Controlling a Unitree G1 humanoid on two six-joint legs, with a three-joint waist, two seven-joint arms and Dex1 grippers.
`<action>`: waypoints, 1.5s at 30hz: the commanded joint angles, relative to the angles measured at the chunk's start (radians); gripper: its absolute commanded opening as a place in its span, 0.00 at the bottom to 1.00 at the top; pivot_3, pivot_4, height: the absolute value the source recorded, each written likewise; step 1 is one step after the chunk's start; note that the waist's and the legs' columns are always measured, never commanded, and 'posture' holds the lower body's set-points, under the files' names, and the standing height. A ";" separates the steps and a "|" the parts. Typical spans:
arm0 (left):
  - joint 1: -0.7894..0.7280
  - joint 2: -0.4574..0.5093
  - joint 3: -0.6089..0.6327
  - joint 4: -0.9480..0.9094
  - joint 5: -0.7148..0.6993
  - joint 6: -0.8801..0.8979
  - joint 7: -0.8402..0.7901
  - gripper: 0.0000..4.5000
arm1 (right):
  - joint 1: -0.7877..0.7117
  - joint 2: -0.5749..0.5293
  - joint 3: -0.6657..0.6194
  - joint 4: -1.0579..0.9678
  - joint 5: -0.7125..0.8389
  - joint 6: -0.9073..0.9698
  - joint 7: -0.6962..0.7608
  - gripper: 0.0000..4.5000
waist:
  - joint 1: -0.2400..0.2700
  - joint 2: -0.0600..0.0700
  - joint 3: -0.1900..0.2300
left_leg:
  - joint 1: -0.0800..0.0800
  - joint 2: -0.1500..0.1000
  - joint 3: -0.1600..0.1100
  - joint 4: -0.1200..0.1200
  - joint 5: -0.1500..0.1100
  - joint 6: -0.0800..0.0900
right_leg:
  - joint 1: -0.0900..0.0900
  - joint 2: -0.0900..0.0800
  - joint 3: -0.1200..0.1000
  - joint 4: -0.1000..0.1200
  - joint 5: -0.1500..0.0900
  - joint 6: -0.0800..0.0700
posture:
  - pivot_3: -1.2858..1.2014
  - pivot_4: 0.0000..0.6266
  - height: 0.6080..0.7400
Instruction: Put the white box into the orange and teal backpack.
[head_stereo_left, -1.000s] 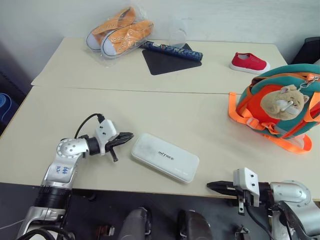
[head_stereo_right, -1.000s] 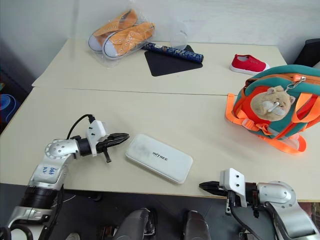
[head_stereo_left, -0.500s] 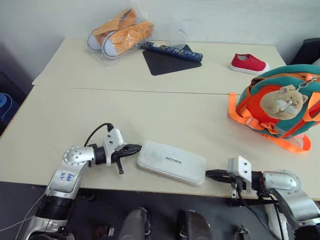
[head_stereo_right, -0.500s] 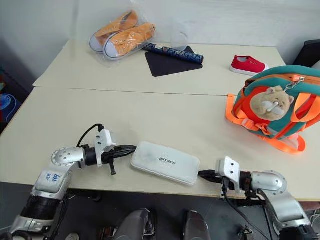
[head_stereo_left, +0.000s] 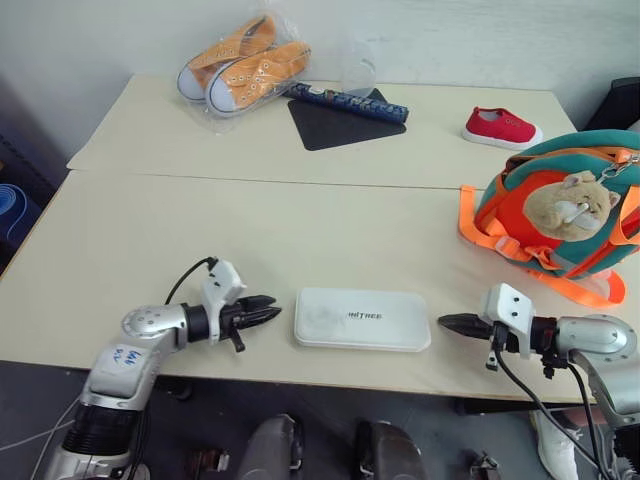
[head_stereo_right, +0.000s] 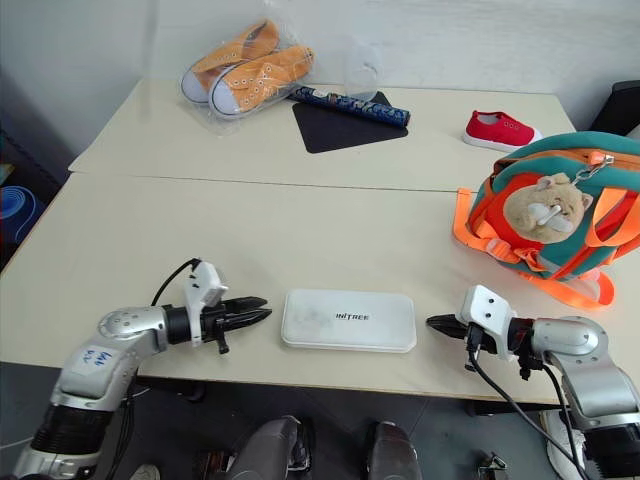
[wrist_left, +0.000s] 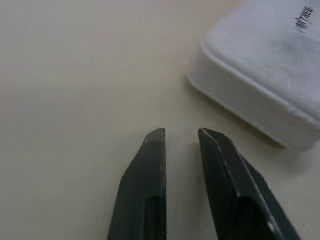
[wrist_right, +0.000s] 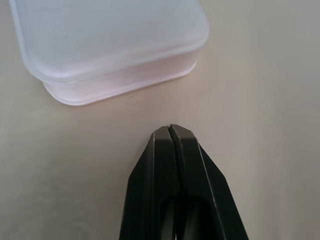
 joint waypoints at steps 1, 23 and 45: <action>-0.059 0.097 0.086 0.023 -0.214 0.541 -0.030 0.48 | 0.011 -0.031 -0.042 -0.013 0.019 0.002 0.014 0.00 | -0.001 0.000 0.000 | 0.000 0.000 0.000 0.000 0.000 0.000 | 0.000 0.000 0.000 0.001 0.000 0.000 | 0.52 0.24 1.00; -0.443 -0.111 -0.082 0.572 -0.863 0.844 0.540 0.99 | -0.107 0.049 0.113 0.059 -0.036 -0.065 0.070 0.00 | 0.010 0.002 -0.001 | 0.001 -0.002 -0.001 0.010 -0.003 0.000 | 0.002 -0.001 0.004 0.007 0.000 0.000 | 0.52 0.24 1.00; -0.407 -0.114 0.066 0.452 -1.156 0.817 0.632 0.26 | 0.173 0.121 -0.183 -0.175 0.215 0.069 -0.035 0.48 | 0.002 -0.001 -0.001 | 0.000 -0.001 -0.001 0.010 -0.003 -0.001 | 0.001 0.001 0.004 0.006 0.000 0.000 | 0.52 0.24 1.00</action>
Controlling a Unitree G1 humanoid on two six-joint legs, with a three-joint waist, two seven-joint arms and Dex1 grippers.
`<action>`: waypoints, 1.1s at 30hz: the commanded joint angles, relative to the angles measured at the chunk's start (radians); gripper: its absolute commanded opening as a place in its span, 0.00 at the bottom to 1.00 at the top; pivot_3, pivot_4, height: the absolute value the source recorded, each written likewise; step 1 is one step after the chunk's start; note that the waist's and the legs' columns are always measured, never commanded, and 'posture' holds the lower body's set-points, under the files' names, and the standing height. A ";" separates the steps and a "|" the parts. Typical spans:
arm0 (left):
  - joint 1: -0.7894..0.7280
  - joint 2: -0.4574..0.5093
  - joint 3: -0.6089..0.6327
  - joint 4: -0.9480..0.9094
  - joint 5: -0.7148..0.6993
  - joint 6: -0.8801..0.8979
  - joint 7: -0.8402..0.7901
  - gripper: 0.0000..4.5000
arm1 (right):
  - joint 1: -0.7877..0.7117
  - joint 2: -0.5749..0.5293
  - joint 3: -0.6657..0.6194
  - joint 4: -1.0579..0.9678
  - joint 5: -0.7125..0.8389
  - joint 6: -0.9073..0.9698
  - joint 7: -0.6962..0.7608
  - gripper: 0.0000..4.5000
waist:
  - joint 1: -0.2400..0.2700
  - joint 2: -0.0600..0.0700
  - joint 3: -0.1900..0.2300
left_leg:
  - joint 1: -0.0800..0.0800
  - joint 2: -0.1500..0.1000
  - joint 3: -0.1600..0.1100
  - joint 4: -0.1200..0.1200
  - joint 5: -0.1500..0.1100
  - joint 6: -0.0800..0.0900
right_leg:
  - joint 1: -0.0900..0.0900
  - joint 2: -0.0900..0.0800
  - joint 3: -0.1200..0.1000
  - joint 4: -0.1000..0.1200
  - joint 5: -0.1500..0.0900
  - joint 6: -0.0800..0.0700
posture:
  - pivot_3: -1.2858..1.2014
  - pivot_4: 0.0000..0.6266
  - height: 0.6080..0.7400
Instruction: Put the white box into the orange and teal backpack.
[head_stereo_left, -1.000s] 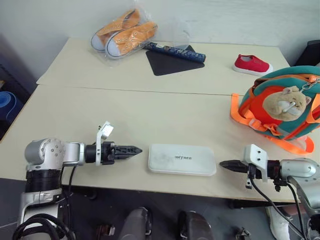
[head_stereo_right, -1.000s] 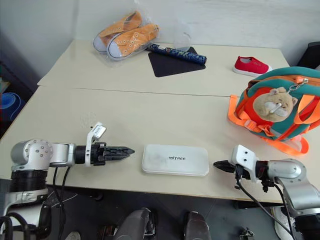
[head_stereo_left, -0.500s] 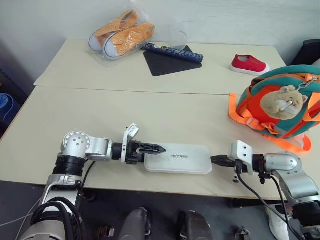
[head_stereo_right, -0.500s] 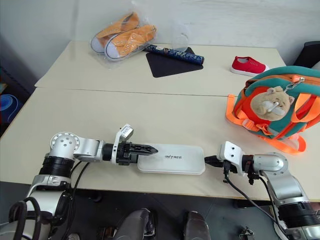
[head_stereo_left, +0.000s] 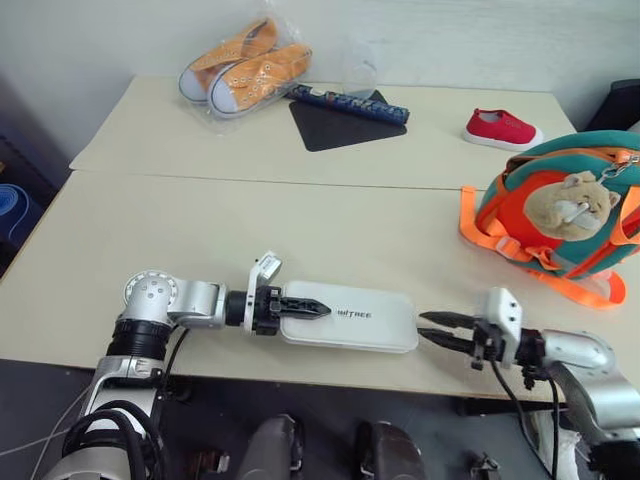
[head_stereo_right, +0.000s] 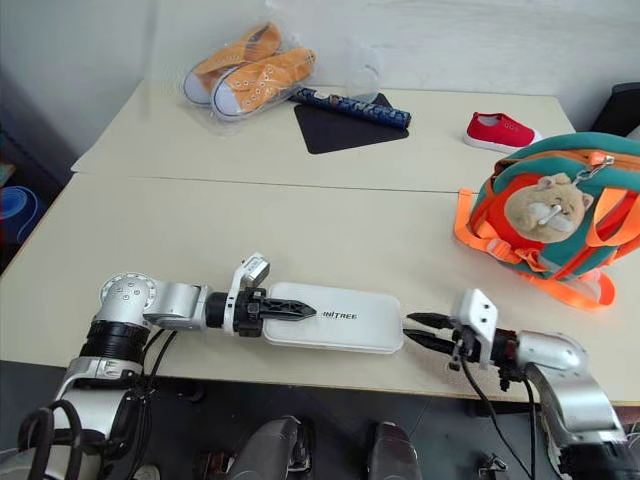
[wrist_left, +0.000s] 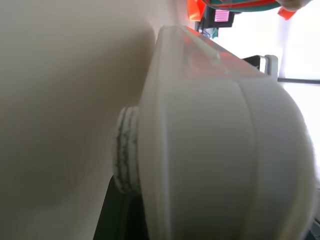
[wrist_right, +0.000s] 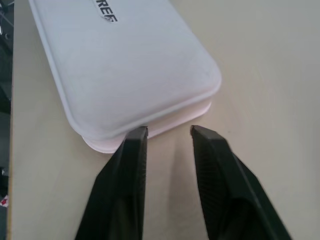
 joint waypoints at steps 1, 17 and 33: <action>0.018 0.051 0.080 -0.210 0.012 -0.053 -0.176 0.26 | 0.137 -0.015 -0.187 -0.059 0.054 0.014 -0.046 0.58 | 0.003 0.000 0.000 | -0.001 0.000 0.000 0.000 0.000 0.000 | -0.001 0.000 0.000 0.000 0.000 0.000 | 0.52 0.24 1.00; 0.109 0.133 -0.068 -0.442 0.797 -1.056 -1.069 0.26 | 0.086 -0.096 -0.640 0.254 0.188 0.099 -0.217 1.00 | -0.005 0.002 0.000 | -0.001 0.006 0.017 -0.018 0.003 0.000 | -0.013 0.008 0.014 -0.012 0.004 -0.001 | 0.52 0.24 1.00; 0.191 0.117 0.119 -0.461 0.742 -0.946 -0.927 0.26 | -0.449 -0.003 -0.240 0.352 0.176 0.162 -0.088 0.24 | -0.030 0.002 0.001 | -0.003 0.010 0.021 -0.010 0.006 0.005 | -0.015 0.011 0.018 -0.001 0.004 -0.003 | 0.52 0.24 1.00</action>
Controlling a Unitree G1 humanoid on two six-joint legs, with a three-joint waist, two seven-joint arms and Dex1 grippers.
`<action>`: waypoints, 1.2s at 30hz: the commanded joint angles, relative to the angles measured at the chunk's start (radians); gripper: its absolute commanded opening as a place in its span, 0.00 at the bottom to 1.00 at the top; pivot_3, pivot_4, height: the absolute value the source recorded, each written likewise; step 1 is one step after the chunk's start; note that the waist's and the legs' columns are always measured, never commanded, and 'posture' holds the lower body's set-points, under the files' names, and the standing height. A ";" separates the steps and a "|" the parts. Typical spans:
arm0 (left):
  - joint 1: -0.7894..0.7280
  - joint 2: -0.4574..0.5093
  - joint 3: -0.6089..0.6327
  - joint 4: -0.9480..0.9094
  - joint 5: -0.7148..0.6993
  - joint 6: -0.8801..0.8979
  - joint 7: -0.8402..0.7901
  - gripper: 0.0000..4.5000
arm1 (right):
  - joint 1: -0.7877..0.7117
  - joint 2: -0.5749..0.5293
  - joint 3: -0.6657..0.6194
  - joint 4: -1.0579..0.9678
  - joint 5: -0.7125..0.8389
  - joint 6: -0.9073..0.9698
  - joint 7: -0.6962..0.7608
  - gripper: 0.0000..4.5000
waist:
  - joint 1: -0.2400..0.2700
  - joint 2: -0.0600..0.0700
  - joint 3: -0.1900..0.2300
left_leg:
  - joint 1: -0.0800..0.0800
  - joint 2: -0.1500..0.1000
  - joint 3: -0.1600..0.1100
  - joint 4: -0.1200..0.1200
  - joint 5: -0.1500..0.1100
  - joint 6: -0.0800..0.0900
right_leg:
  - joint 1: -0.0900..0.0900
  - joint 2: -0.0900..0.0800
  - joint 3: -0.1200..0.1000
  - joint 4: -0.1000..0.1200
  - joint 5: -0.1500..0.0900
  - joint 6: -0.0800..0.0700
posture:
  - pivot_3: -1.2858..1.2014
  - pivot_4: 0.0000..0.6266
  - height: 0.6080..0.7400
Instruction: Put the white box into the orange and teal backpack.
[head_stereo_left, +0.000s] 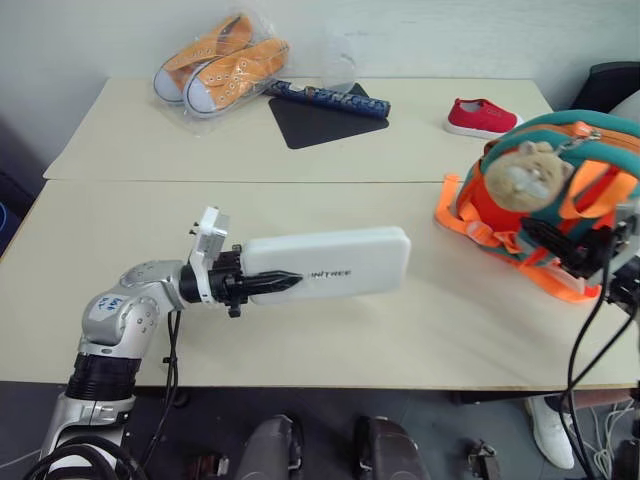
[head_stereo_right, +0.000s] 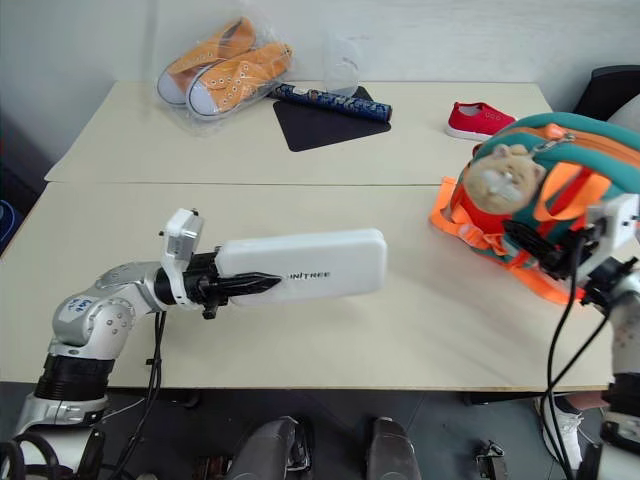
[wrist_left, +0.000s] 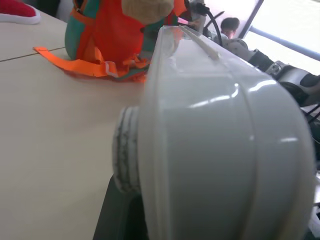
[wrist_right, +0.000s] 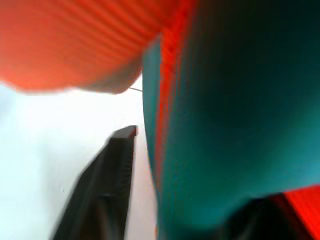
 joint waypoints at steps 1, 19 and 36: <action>0.011 -0.003 0.108 -0.016 -0.058 0.013 0.055 0.26 | -0.026 0.048 0.051 -0.103 0.029 0.007 0.017 0.17 | -0.002 0.000 0.000 | 0.000 0.000 0.000 0.000 0.000 0.000 | 0.000 0.000 0.000 0.000 0.000 0.000 | 0.52 0.24 1.00; 0.009 0.006 0.310 0.079 -0.065 -0.042 0.186 0.26 | 0.099 0.048 0.168 -0.766 0.724 0.637 -0.076 0.01 | 0.004 -0.001 0.001 | -0.001 0.000 -0.002 -0.001 -0.007 -0.001 | -0.002 -0.002 0.000 0.000 0.000 -0.001 | 0.52 0.24 1.00; -0.140 0.036 0.183 -0.166 -0.169 0.018 0.052 0.26 | 0.154 -0.103 0.114 -0.647 0.602 0.620 -0.032 0.01 | 0.004 -0.006 0.002 | -0.002 0.000 0.000 0.001 -0.006 0.001 | -0.001 0.000 0.000 -0.002 0.000 -0.001 | 0.52 0.24 1.00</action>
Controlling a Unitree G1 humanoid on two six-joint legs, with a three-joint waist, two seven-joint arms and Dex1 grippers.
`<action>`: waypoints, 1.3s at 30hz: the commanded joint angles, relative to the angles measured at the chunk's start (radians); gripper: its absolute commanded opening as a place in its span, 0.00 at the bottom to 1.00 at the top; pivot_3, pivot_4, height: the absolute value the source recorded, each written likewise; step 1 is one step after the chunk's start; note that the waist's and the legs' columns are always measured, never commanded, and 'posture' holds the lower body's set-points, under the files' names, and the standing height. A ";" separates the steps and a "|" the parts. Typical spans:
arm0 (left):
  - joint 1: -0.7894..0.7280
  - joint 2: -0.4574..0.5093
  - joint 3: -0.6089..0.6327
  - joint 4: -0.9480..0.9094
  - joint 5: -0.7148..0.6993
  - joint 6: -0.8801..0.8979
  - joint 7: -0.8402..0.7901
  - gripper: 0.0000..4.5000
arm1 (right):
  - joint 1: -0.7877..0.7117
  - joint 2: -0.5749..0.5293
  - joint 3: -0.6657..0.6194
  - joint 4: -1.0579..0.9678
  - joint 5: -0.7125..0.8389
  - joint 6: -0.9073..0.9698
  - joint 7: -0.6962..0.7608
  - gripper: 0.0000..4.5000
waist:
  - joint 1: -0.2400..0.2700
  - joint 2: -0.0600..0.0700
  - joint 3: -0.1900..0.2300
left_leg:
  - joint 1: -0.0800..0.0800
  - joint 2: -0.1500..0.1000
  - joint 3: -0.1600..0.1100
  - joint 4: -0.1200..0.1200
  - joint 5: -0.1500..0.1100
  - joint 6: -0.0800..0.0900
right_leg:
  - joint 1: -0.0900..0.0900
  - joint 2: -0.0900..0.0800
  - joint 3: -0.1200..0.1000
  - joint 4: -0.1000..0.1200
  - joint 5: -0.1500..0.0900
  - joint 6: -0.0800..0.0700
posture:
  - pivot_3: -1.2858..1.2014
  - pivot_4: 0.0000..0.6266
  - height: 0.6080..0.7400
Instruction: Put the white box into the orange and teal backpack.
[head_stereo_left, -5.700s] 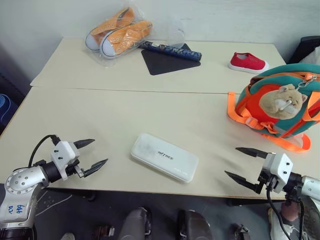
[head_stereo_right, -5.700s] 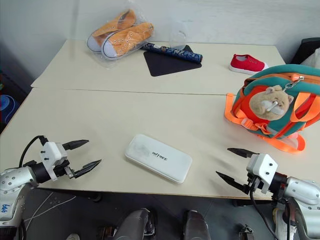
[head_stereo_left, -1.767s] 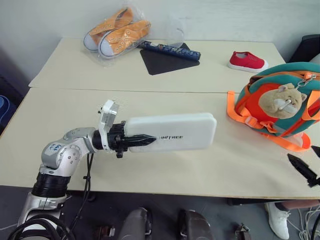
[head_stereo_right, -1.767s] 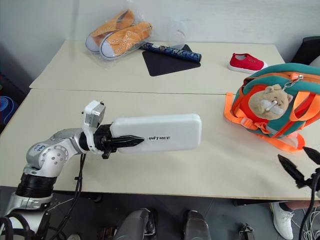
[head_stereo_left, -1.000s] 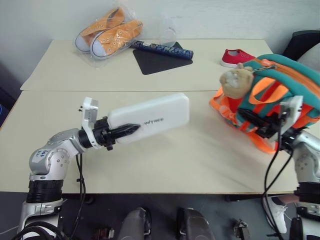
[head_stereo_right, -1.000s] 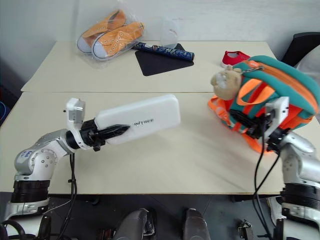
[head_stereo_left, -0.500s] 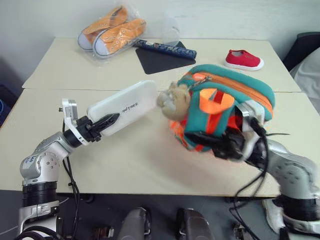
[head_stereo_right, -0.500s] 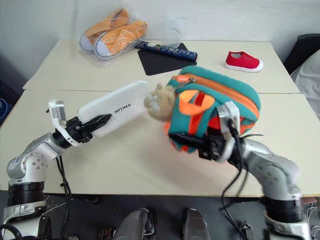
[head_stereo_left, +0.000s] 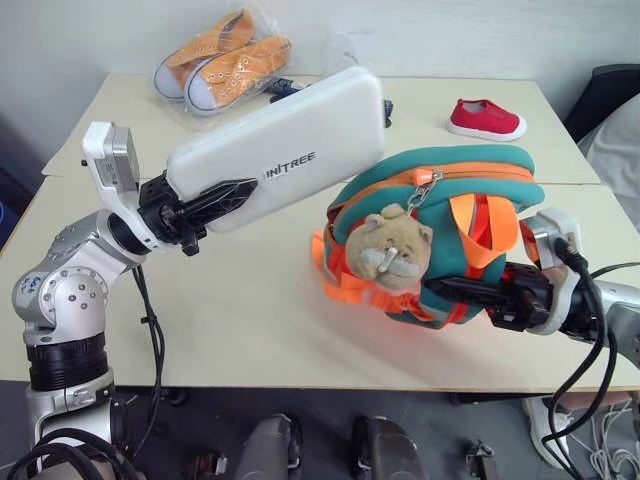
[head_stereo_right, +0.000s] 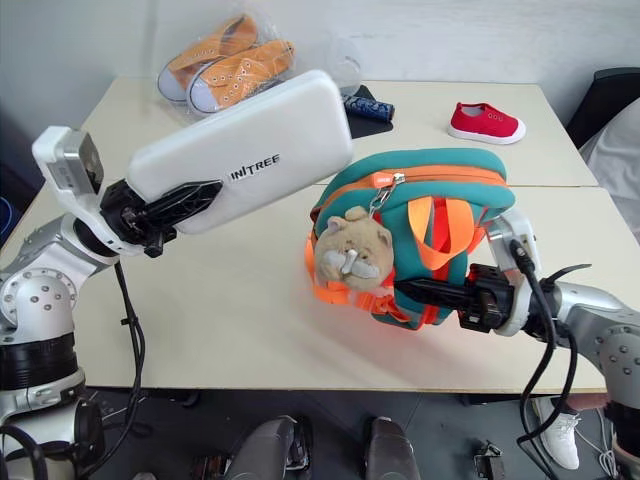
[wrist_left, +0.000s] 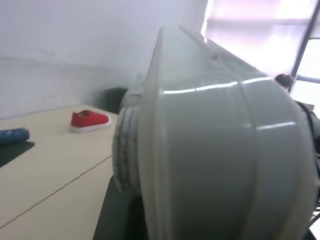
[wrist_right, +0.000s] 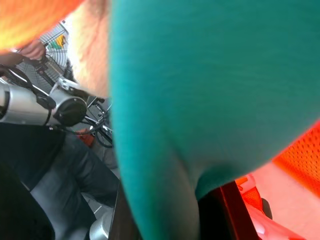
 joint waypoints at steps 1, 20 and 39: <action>0.010 0.039 -0.096 -0.067 0.028 -0.013 -0.108 0.26 | -0.014 0.011 -0.006 -0.010 -0.015 -0.025 0.008 0.01 | 0.000 0.000 0.000 | 0.000 0.000 0.000 0.000 0.000 0.000 | 0.000 0.001 0.000 0.000 0.000 0.000 | 0.52 0.24 1.00; -0.191 0.023 -0.271 0.260 0.406 -0.436 -0.220 0.26 | 0.001 0.006 -0.051 -0.025 -0.034 -0.007 0.009 0.01 | 0.022 0.000 0.000 | -0.002 0.002 0.000 0.009 -0.003 0.001 | 0.000 -0.001 0.001 -0.002 0.000 0.001 | 0.52 0.24 1.00; -0.228 0.141 -0.215 0.391 0.424 -0.492 -0.437 0.26 | -0.014 0.040 -0.058 -0.017 -0.041 -0.032 -0.038 0.01 | 0.022 0.000 0.000 | -0.004 0.002 0.000 0.009 -0.003 0.002 | -0.001 0.000 0.000 -0.003 0.000 0.001 | 0.52 0.24 1.00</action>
